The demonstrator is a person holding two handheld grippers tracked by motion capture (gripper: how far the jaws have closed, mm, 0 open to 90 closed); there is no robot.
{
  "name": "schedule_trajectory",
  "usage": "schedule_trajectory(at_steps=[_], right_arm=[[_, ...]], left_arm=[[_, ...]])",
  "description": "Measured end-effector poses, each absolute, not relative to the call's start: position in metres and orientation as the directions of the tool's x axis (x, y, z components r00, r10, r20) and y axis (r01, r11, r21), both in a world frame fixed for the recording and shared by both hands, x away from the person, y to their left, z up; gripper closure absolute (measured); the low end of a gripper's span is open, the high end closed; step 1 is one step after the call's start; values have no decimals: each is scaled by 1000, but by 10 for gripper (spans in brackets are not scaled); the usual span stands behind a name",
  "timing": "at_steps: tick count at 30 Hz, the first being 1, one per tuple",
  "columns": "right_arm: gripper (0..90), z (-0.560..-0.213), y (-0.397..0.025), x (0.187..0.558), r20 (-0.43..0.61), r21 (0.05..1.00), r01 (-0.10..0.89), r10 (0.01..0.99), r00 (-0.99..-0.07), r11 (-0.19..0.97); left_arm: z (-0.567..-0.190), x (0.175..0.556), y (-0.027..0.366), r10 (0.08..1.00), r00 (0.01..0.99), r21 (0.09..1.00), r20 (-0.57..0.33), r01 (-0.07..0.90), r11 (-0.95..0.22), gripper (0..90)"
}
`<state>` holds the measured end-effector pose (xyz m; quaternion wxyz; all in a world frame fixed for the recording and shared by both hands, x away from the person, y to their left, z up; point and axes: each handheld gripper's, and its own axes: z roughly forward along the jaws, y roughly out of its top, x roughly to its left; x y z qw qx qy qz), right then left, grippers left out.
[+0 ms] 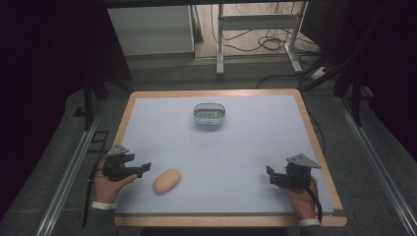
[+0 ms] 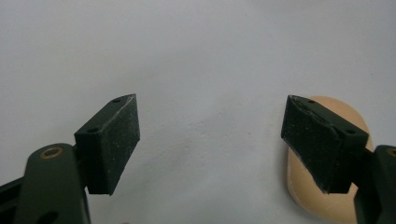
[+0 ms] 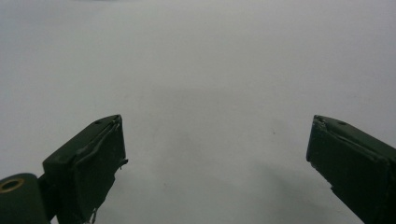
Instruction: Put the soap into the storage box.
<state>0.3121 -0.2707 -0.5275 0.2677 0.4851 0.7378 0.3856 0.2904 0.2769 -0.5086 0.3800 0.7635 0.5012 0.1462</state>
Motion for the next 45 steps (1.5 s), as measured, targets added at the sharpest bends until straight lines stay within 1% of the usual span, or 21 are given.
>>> schedule_trajectory(at_steps=[8, 13, 20, 23, 31, 33, 34, 45], right_arm=[[47, -527, -272, 312, -11, 830, 512, 924, -381, 221], [47, -528, -270, 312, -39, 827, 506, 923, -383, 245], [47, -528, -272, 312, -15, 830, 512, 926, -376, 221], [47, -528, -272, 312, -16, 830, 511, 926, -378, 223], [48, -528, -273, 312, -9, 833, 511, 929, -370, 212], [50, -528, -273, 311, -9, 834, 509, 929, -370, 211], [59, -527, -273, 311, -13, 836, 506, 929, -370, 213], [67, -527, -274, 310, -11, 837, 505, 930, -368, 209]], left_arm=[[-510, 291, 275, 877, 453, 718, -157, 663, -213, 178], [-508, 290, 277, 873, 457, 718, -168, 664, -209, 165], [-500, 284, 276, 864, 472, 728, -173, 653, -211, 166], [-495, 282, 273, 870, 466, 710, -159, 666, -228, 172], [-485, 278, 266, 870, 473, 699, -138, 669, -253, 185], [-485, 277, 262, 867, 483, 687, -125, 672, -275, 183], [-484, 276, 258, 869, 485, 676, -102, 675, -297, 183], [-469, 275, 242, 843, 535, 662, -66, 656, -364, 182]])
